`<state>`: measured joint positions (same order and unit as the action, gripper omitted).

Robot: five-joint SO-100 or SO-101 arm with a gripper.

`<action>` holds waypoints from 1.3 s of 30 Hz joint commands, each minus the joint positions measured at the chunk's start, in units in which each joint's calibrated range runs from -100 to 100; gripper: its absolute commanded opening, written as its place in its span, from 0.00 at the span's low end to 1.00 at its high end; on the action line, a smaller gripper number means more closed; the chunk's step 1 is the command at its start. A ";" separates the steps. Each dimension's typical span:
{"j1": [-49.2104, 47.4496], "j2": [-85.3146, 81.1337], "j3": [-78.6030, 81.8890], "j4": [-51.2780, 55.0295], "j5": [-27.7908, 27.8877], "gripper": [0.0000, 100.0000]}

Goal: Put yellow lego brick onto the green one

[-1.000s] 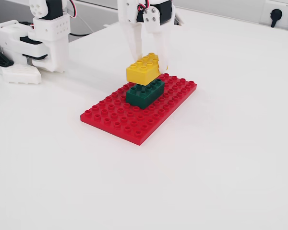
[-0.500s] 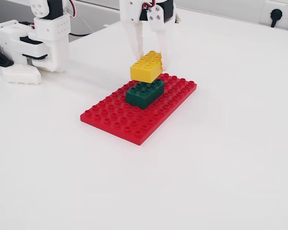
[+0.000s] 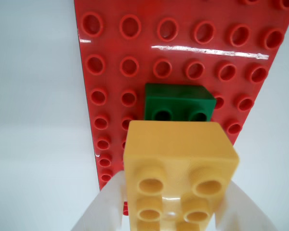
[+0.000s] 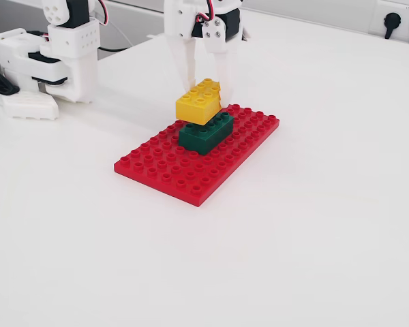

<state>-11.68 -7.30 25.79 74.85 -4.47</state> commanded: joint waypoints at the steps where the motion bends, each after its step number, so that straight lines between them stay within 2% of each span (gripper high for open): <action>1: 0.56 -1.03 0.01 -0.19 0.14 0.13; 16: 0.63 -0.28 4.53 -6.16 1.08 0.13; 39: 2.40 -0.28 4.35 -7.12 -0.59 0.14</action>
<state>-9.55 -7.30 31.11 68.28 -4.78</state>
